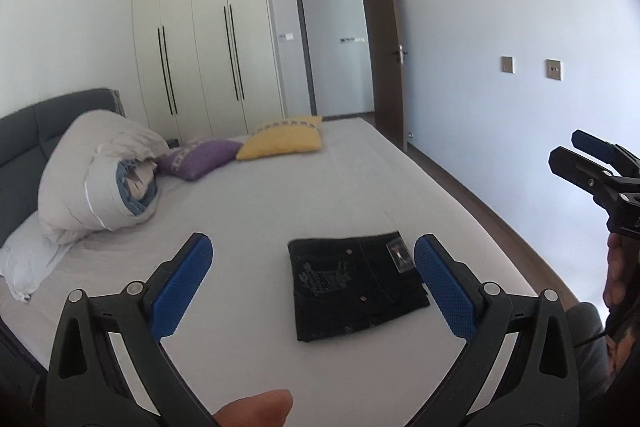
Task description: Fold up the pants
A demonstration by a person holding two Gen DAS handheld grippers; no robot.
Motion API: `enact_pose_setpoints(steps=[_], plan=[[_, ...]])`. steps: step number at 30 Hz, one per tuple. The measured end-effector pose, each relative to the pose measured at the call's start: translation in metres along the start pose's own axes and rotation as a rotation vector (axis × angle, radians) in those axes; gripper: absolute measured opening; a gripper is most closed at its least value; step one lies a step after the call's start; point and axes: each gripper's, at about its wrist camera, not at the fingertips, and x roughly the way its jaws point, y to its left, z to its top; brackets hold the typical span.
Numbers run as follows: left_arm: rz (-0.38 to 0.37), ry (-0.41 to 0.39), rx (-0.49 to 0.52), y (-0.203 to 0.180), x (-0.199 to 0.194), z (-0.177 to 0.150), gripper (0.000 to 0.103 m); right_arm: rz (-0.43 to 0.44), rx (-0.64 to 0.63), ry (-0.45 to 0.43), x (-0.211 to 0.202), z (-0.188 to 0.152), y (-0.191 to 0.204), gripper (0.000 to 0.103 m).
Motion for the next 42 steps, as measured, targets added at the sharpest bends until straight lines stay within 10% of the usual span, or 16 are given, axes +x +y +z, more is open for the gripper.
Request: enact_pose_setpoints(steps=[6,13,42], plan=[[0.021,0.197,-0.195,0.002,0.043,-0.029,0.103,0.015,0.095,0.141,0.022,-0.018,0.004,0.103],[0.083,0.319,-0.192,-0.003,0.092,-0.065,0.103,-0.026,0.100,0.268,0.046,-0.052,0.012,0.103],[0.077,0.407,-0.248,0.002,0.126,-0.095,0.103,-0.061,0.070,0.383,0.059,-0.069,0.022,0.103]])
